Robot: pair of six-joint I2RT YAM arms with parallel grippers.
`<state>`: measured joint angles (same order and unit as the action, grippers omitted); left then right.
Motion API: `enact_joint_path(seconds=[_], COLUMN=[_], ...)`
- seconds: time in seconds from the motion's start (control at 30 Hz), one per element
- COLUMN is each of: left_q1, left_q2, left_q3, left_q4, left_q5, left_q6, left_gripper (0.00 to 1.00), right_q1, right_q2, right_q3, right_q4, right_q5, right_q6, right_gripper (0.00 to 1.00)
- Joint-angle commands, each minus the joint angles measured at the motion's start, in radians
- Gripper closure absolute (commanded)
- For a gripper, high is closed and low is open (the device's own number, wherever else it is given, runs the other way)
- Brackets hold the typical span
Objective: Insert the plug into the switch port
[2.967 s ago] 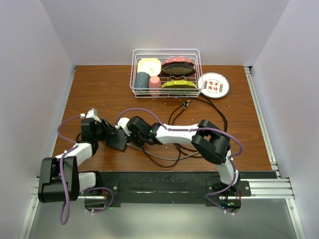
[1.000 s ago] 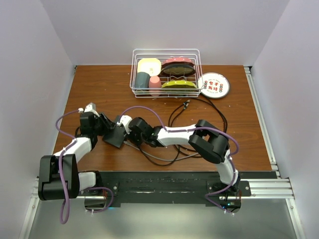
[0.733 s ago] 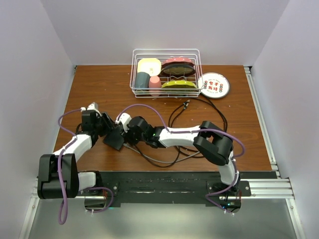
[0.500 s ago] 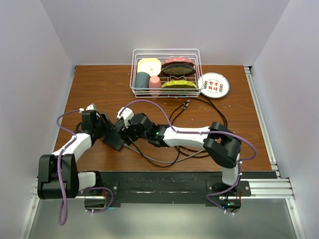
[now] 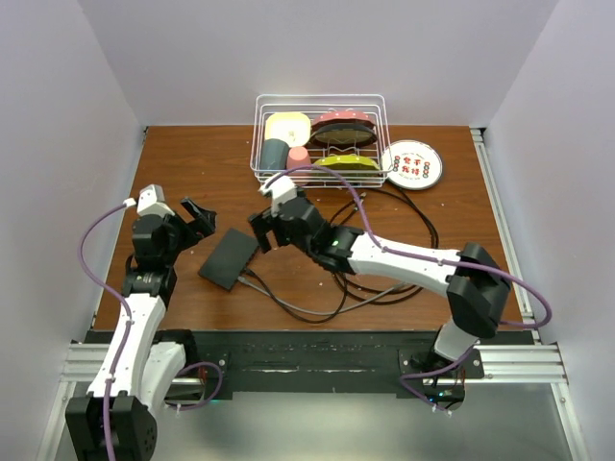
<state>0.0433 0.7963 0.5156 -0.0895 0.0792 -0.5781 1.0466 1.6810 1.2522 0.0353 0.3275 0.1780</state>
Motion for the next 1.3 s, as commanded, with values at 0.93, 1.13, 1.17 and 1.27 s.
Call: enact_joint_path(seconds=[0.93,1.13,1.17,1.27], left_q1=[-0.010,-0.008,-0.008,-0.008], left_q2=[0.023,0.037,0.037,0.027], left_q3=[-0.028,-0.035,-0.038,-0.051], left_q4=[0.031,0.042,0.039,0.049], left_q5=[0.094,0.103,0.105,0.106], left_q6=[-0.002,-0.005,-0.005,-0.009], left_gripper=[0.00,0.00,0.00,0.00], right_q1=[-0.336,-0.341,-0.341,-0.339], right_q2=[0.126,0.184,0.206,0.239], right_q3=[-0.122,-0.113,-0.099,-0.082], right_q4=[-0.218,-0.202,-0.207,-0.215], right_q5=[0.041,0.018,0.015,0.001], right_q6=[0.459,0.453,0.453,0.440], right_gripper=[0.32,0.54,0.55,0.74])
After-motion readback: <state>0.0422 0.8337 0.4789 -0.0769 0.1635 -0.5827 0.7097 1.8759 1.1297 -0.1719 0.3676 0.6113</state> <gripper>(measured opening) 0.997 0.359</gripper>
